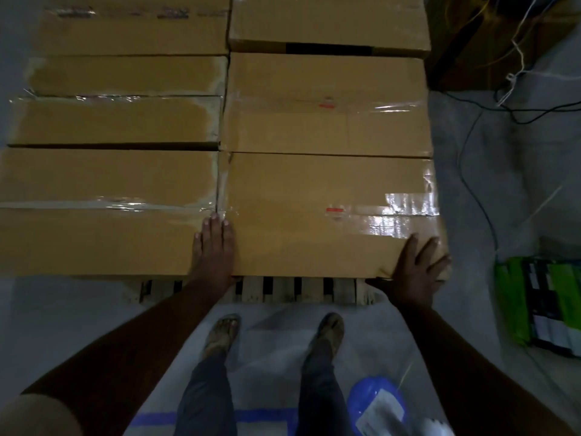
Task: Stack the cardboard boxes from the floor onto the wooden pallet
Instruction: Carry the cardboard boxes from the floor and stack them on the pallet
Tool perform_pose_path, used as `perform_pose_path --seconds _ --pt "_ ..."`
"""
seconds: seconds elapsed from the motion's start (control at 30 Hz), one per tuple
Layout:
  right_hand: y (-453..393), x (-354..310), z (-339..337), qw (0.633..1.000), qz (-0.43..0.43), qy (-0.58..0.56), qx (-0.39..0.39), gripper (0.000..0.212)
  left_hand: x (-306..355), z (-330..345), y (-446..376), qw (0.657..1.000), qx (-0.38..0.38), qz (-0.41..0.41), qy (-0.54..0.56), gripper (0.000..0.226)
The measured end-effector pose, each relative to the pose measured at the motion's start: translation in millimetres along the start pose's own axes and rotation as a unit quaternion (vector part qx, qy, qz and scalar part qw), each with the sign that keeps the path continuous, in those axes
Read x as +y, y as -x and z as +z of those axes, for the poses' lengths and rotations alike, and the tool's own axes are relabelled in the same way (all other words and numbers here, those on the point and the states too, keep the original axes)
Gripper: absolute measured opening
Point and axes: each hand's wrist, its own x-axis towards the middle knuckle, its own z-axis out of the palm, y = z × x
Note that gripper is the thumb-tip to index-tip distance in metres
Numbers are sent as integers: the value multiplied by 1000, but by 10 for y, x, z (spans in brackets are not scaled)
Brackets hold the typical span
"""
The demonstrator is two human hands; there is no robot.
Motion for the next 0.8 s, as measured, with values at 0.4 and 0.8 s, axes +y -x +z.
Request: perform_pose_path --seconds 0.4,0.8 --pt "-94 196 -44 996 -78 -33 15 143 187 49 -81 998 23 -62 -19 98" --pt "-6 79 -118 998 -50 17 -41 140 98 -50 24 1000 -9 -8 -20 116"
